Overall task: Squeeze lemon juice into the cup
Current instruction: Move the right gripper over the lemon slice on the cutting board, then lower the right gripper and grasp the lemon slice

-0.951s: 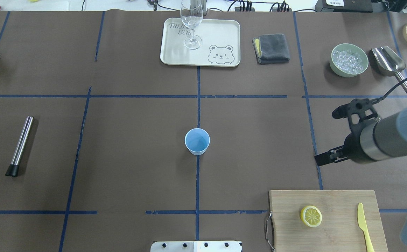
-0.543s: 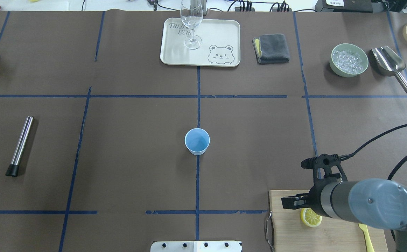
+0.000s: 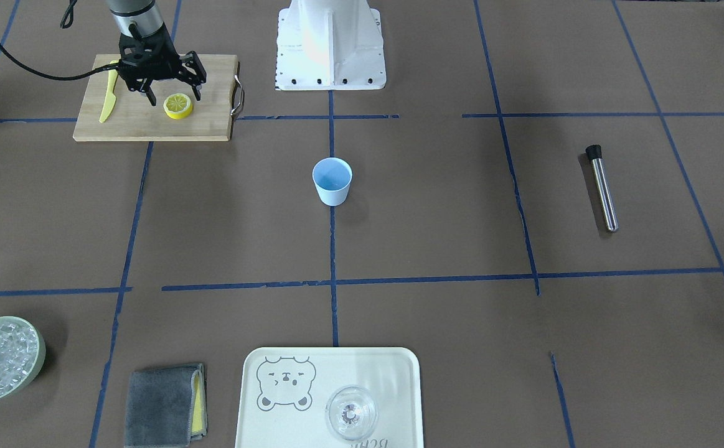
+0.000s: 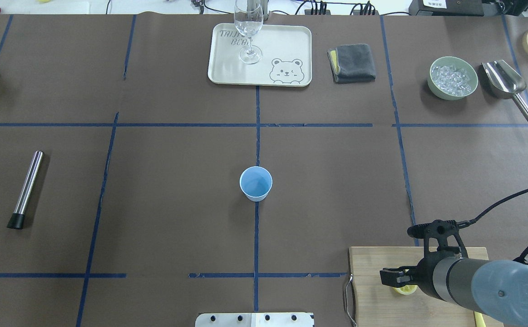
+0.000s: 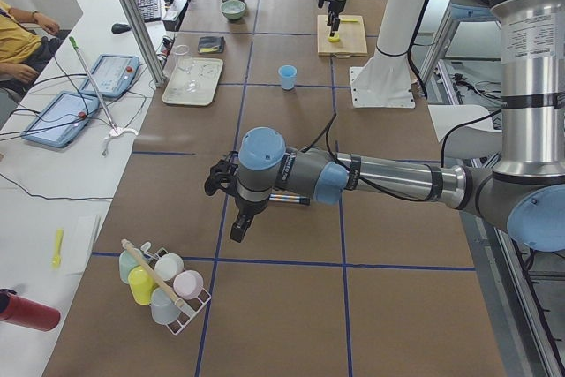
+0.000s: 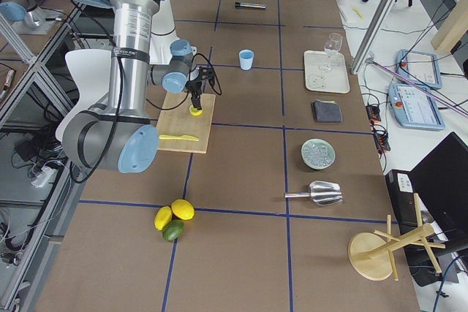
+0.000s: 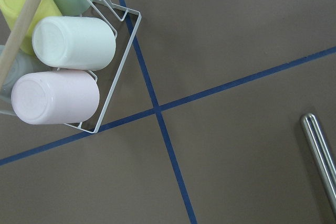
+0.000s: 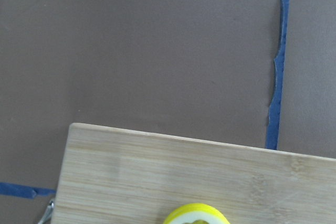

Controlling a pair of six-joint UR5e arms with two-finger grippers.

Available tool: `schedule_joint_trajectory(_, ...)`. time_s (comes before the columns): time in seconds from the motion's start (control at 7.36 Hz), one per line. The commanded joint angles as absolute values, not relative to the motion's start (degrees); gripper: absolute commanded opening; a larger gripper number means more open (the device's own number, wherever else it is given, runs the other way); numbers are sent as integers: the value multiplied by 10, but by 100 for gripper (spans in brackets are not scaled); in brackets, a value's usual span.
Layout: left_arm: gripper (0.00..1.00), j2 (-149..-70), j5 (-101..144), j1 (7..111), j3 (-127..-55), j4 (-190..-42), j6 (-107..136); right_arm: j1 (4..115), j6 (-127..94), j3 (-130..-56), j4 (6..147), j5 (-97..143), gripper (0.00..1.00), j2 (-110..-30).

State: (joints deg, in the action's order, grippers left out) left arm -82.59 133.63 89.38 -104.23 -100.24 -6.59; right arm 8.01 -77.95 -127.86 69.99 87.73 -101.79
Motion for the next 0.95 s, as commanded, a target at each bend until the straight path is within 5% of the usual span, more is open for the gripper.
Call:
schedule_joint_trajectory(0.0,100,-824,1337,894,-1049,-1002,-66,74,-780,-1263,696,873,100,-1018)
schedule_joint_trajectory(0.81,100,-824,1336,896,-1055,-1002,-66,60,-784,-1245,695,869,95,-1013)
